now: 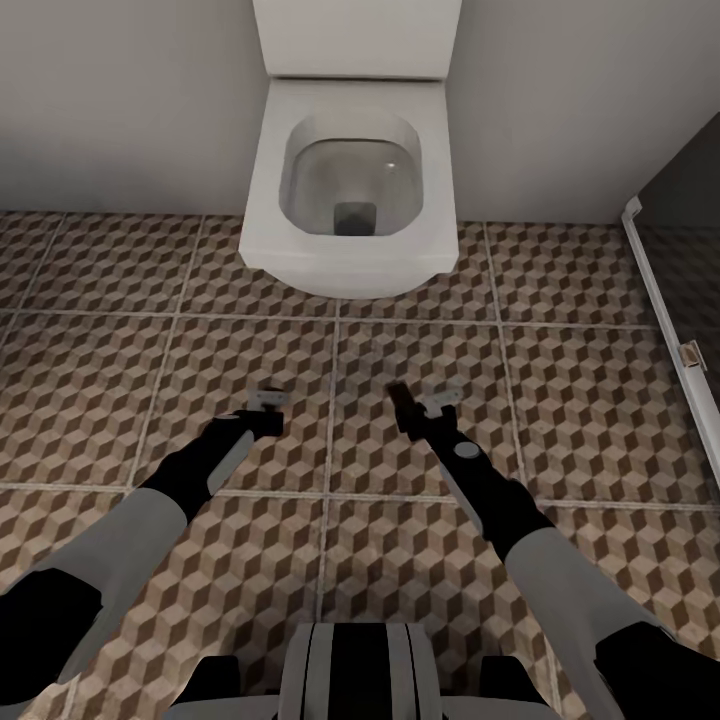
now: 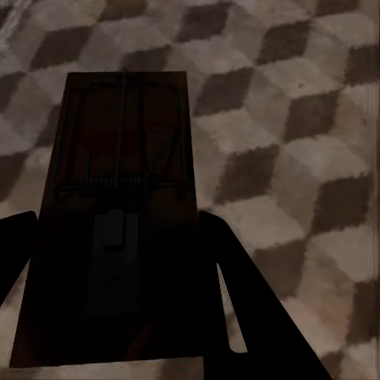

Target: Take the four mousetraps from the cabinet in the bathroom and place them on the bathroom floor. Make sure all four end up on the same floor surface, and ensure that at least two of them are either under or directly next to the same bathroom sink.

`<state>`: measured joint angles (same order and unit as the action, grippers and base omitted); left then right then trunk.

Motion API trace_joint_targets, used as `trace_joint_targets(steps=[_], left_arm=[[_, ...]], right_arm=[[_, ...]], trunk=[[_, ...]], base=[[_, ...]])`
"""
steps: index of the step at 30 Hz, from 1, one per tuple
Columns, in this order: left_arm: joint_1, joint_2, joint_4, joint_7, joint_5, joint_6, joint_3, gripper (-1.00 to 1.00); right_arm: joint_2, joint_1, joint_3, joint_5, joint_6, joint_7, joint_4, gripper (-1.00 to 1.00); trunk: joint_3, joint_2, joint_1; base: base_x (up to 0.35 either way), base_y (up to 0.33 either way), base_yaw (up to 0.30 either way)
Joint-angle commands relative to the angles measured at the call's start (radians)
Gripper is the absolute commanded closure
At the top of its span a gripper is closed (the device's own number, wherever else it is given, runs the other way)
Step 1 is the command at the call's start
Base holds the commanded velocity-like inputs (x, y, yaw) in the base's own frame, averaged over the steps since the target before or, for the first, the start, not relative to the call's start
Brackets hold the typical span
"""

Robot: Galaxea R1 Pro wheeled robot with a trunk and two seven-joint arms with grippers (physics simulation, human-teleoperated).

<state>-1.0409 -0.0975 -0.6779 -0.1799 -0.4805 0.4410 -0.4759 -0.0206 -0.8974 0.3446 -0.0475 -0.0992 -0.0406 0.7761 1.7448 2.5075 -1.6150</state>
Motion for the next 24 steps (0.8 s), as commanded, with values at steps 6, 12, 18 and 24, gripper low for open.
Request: trace_joint_targets(steps=[6,12,18,24], left_arm=[[0.000,-0.001,-0.003,-0.012,-0.006,0.001,-0.057,1.00],[0.000,-0.001,-0.002,-0.014,-0.006,-0.001,-0.092,1.00],[0.001,-0.001,-0.002,-0.014,-0.006,-0.001,-0.096,1.00],[0.001,-0.001,-0.002,-0.013,-0.006,-0.001,-0.096,1.00]], right_arm=[[-0.001,-0.001,0.004,0.014,0.117,-0.010,-0.076,1.00],[-0.006,-0.001,0.005,0.035,0.153,-0.010,-0.122,1.00],[-0.006,-0.002,0.006,0.039,0.158,-0.010,-0.147,1.00],[-0.005,-0.002,0.011,0.043,0.159,-0.010,-0.168,1.00]], trunk=[[0.001,0.000,0.000],[0.001,0.000,0.000],[0.001,0.000,0.000],[0.001,0.000,0.000]], base=[[0.000,0.000,0.000],[0.000,0.000,0.000],[0.000,0.000,0.000],[0.000,0.000,0.000]])
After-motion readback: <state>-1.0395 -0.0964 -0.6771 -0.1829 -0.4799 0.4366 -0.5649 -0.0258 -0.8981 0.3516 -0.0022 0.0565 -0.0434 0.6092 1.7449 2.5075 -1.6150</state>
